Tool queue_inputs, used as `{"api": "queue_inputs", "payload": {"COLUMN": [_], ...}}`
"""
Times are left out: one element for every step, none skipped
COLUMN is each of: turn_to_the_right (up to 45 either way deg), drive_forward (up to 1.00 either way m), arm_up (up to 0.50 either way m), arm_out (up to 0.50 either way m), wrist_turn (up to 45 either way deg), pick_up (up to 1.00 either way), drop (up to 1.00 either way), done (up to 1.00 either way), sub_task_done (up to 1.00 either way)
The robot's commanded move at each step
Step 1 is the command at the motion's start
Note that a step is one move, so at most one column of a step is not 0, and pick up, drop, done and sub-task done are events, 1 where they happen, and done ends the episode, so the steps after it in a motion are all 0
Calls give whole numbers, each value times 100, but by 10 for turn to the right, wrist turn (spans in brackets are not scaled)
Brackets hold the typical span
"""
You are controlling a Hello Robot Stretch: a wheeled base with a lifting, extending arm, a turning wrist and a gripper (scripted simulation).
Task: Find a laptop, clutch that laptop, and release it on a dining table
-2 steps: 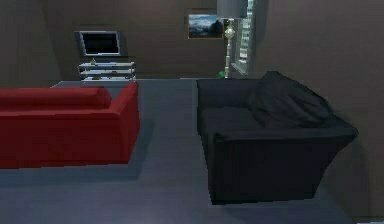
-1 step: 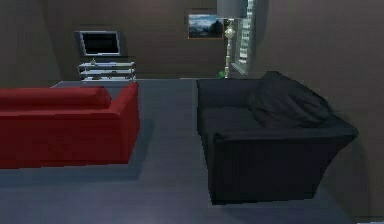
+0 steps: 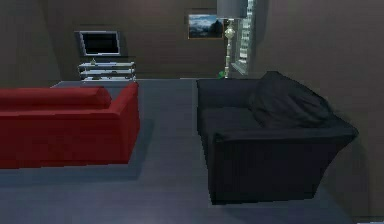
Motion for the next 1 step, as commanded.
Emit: {"api": "queue_inputs", "payload": {"turn_to_the_right": [0], "drive_forward": [0], "arm_up": [0], "arm_out": [0], "wrist_turn": [0], "pick_up": [0], "drop": [0], "done": [100], "sub_task_done": [0]}}
